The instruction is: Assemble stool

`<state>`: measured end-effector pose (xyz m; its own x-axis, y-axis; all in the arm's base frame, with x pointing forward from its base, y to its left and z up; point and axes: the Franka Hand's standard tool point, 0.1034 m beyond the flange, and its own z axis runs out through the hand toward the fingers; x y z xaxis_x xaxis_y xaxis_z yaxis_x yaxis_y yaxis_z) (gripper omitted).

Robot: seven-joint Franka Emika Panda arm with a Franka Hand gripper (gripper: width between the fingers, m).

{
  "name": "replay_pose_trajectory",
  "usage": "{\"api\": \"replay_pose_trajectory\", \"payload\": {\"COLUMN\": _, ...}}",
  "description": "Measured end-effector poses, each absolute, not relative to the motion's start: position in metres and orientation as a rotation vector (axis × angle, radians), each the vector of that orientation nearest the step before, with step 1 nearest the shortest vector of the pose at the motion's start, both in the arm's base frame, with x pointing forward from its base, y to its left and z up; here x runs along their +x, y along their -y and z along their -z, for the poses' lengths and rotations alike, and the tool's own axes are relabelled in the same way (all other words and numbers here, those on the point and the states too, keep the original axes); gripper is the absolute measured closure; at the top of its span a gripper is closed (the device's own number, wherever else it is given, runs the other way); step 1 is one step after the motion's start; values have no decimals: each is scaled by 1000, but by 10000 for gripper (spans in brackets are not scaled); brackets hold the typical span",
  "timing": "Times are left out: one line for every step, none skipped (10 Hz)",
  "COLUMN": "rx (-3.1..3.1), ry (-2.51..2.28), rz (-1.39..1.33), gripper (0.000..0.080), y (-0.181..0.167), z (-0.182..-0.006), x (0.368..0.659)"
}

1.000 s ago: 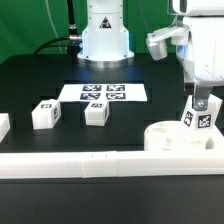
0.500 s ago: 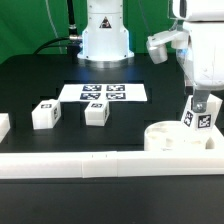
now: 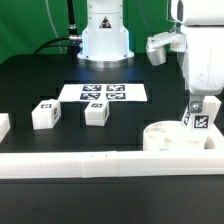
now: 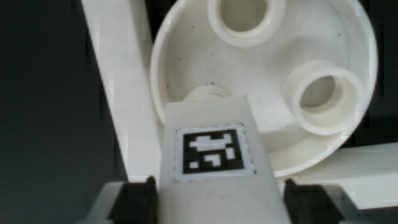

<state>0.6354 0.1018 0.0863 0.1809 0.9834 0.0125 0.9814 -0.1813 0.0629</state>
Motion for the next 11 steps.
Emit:
{"api": "replay_pose_trajectory", "payload": {"rx": 2477, "ry": -1869, "rz": -80, "gripper": 462, "y": -102, "z": -86, "x": 635}}
{"api": "replay_pose_trajectory", "payload": {"rx": 2539, "ry": -1787, "rz": -82, "gripper": 462, "y": -102, "z": -86, "x": 635}}
{"api": "replay_pose_trajectory", "payload": {"rx": 2615, "ry": -1675, "rz": -92, "gripper": 462, "y": -102, "z": -86, "x": 635}}
{"api": "replay_pose_trajectory", "payload": {"rx": 2681, "ry": -1558, "rz": -130, "gripper": 461, "y": -102, "z": -86, "x": 634}}
{"api": "replay_pose_trajectory", "payload": {"rx": 2739, "ry": -1454, "rz": -145, "gripper": 461, "y": -101, "z": -86, "x": 633}}
{"api": "replay_pose_trajectory", "payload": {"rx": 2816, "ry": -1316, "rz": -160, "gripper": 461, "y": -101, "z": -85, "x": 634}}
{"api": "replay_pose_trajectory", "payload": {"rx": 2877, "ry": -1200, "rz": -170, "gripper": 461, "y": -101, "z": -85, "x": 634}}
{"api": "replay_pose_trajectory", "payload": {"rx": 2948, "ry": -1051, "rz": -177, "gripper": 461, "y": -100, "z": -85, "x": 634}}
{"api": "replay_pose_trajectory", "payload": {"rx": 3009, "ry": -910, "rz": -181, "gripper": 461, "y": -100, "z": -85, "x": 634}}
{"api": "replay_pose_trajectory", "payload": {"rx": 3061, "ry": -766, "rz": -200, "gripper": 461, "y": -101, "z": -85, "x": 635}}
{"api": "replay_pose_trajectory", "payload": {"rx": 3111, "ry": -611, "rz": -226, "gripper": 461, "y": -101, "z": -84, "x": 636}}
